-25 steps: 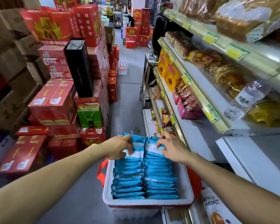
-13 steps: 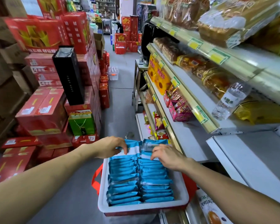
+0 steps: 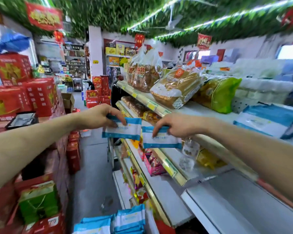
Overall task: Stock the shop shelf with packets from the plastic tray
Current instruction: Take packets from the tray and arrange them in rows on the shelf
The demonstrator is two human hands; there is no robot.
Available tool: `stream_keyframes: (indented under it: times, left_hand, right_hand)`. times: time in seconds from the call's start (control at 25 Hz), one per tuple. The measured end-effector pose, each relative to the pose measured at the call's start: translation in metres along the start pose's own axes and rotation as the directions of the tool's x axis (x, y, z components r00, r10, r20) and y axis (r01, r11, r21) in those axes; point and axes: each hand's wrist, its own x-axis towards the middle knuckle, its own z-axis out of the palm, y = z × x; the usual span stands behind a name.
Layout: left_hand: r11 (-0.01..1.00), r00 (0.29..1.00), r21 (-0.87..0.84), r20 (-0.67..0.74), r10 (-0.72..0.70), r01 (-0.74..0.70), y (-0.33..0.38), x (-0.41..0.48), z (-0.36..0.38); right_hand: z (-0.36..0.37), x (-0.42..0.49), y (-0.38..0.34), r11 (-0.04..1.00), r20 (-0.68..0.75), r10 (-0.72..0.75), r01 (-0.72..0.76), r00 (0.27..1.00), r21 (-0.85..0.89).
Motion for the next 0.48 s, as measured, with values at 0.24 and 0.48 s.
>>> stream_keyframes:
  times: [0.24, 0.48]
  left_hand:
    - [0.957, 0.958, -0.066, 0.030, 0.286, -0.284, 0.134, 0.121, -0.006]
    - [0.882, 0.877, -0.087, 0.097, 0.471, -0.464, 0.238, 0.199, 0.055]
  right_hand:
    - [-0.109, -0.113, 0.086, 0.984, -0.197, 0.178, -0.172, 0.964, 0.044]
    - [-0.128, -0.262, 0.172, 0.884, -0.303, 0.460, -0.461, 0.835, 0.071]
